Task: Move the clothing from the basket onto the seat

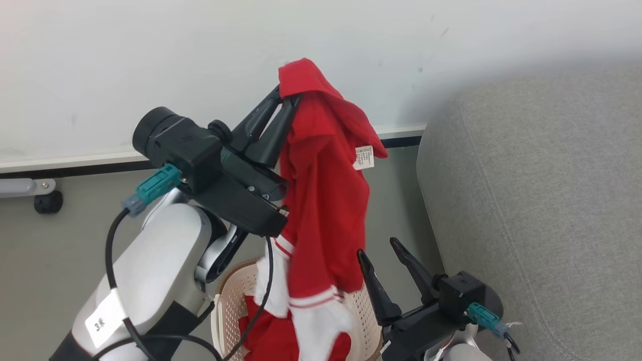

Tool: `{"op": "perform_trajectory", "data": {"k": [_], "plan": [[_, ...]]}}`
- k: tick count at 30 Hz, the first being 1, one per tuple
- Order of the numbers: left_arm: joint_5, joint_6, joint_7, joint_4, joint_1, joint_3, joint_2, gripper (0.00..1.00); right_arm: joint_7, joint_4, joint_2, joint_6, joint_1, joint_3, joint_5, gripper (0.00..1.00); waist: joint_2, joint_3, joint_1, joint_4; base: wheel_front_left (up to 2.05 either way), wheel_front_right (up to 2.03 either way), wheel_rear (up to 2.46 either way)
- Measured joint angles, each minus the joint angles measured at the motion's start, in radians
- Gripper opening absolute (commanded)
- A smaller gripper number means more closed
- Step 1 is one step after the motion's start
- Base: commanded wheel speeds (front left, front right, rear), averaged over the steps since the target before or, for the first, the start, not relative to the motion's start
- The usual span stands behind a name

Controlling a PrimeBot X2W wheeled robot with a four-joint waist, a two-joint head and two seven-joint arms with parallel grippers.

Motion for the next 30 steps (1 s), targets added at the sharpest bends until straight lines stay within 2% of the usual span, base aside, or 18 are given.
{"op": "perform_trajectory", "data": {"k": [5, 11, 15, 22, 29, 30], "plan": [[-0.001, 0.001, 0.028, -0.034, 0.000, -0.012, -0.006, 0.00, 0.000, 0.027, -0.003, 0.021, -0.020, 0.054, 0.058, 1.00, 0.0000, -0.012, 0.0001, 0.005, 0.00, 0.00, 0.00], [-0.012, 0.001, 0.049, -0.064, 0.000, -0.039, -0.036, 0.00, 0.000, 0.114, -0.004, -0.005, -0.122, 0.075, 0.113, 1.00, 0.0000, -0.014, 0.0002, 0.029, 0.00, 0.00, 0.00], [-0.017, 0.000, 0.059, -0.091, -0.001, -0.060, -0.058, 0.00, 0.000, 0.218, -0.005, -0.003, -0.191, 0.095, 0.147, 1.00, 0.0001, -0.015, 0.0002, 0.052, 0.00, 0.00, 0.00], [-0.026, -0.001, 0.085, -0.129, -0.017, -0.081, -0.077, 0.00, 0.028, 0.379, -0.005, 0.038, -0.328, 0.140, 0.191, 1.00, 0.0001, -0.013, 0.0002, 0.099, 0.00, 0.00, 0.00], [-0.027, -0.008, 0.102, -0.160, -0.028, -0.085, -0.077, 0.00, 0.053, 0.462, -0.005, 0.054, -0.402, 0.212, 0.237, 1.00, 0.0001, 0.000, 0.0002, 0.146, 0.00, 0.00, 0.00], [-0.027, -0.008, 0.102, -0.161, -0.029, -0.085, -0.077, 0.00, 0.053, 0.468, -0.005, 0.054, -0.407, 0.221, 0.246, 0.68, 0.0001, 0.003, 0.0002, 0.152, 0.00, 0.00, 0.00]]}}
